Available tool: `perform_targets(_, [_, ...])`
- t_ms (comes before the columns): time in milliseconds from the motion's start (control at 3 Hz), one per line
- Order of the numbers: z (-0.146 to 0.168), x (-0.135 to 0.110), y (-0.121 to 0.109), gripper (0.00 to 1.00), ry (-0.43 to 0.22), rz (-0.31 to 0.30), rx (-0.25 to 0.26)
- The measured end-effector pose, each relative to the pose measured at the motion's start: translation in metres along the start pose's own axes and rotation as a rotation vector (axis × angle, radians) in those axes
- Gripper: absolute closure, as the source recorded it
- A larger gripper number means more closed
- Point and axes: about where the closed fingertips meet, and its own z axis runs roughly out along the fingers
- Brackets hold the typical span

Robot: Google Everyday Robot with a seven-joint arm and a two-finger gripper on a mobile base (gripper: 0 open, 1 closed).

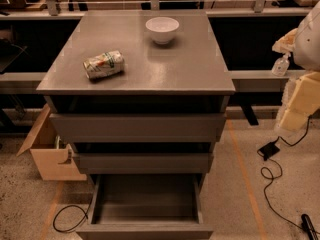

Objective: Place 7up can into bottom drawer

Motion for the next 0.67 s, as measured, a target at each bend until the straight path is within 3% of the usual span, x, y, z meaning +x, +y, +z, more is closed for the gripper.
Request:
perform_targets(333, [0.0,0.0,0.0,0.0,0.0,0.0,0.0])
perform_targets(667, [0.007,-0.016,-0.008,0.0,-0.049,-0.01,-0.021])
